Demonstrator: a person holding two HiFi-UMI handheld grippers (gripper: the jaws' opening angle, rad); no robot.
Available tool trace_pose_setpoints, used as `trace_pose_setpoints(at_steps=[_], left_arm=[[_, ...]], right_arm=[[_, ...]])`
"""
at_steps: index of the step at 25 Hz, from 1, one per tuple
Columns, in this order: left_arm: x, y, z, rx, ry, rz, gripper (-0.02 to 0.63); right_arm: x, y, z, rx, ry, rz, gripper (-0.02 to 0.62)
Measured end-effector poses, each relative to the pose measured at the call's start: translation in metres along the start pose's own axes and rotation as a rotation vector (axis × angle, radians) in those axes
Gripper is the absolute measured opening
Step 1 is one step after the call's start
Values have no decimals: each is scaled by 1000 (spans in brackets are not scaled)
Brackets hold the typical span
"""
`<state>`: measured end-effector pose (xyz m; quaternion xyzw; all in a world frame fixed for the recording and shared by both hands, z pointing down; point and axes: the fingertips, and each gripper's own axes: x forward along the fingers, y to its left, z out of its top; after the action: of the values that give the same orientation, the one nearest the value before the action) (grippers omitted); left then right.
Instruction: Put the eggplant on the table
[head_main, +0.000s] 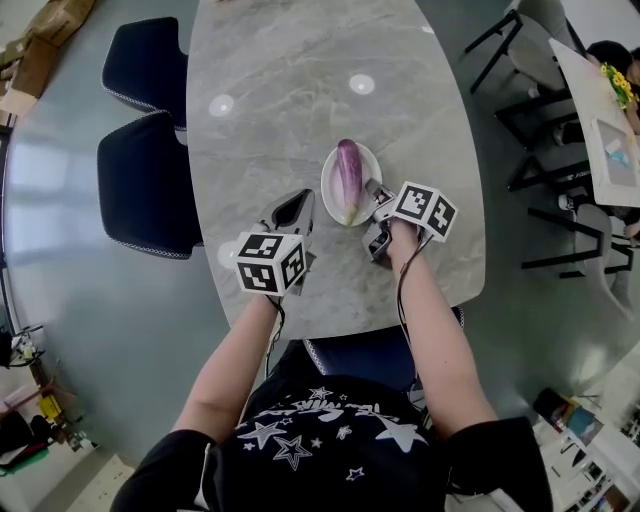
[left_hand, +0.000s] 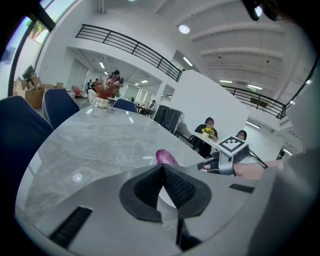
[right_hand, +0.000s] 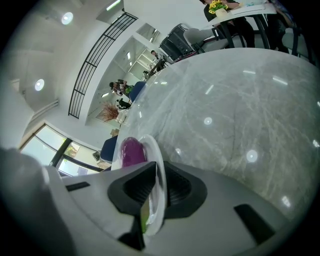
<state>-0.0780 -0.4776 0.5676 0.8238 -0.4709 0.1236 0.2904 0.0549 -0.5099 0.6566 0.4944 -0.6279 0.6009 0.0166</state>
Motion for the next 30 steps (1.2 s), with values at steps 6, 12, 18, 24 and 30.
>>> trace_pose_setpoints(at_steps=[6,12,18,24,30], left_arm=[[-2,-2,0,8,3,-5,8],[-6,-6,2,20,-2,-14,8],[-14,-7,5,24,-11,-14,8],[-27,-16,13,37,-33,-28,8],[-46,-30,20,54,-63,-53,8]], right_arm=[[-3,-2,-4,-51,18,-23,31],[-8,-2,-4,-74,15,-33,50],[-17,-4,-6,-78,9,-55,75],[-38,-4,0,-85,-35,-78,75],[-63,7,-7,-52,-72,-36,74]])
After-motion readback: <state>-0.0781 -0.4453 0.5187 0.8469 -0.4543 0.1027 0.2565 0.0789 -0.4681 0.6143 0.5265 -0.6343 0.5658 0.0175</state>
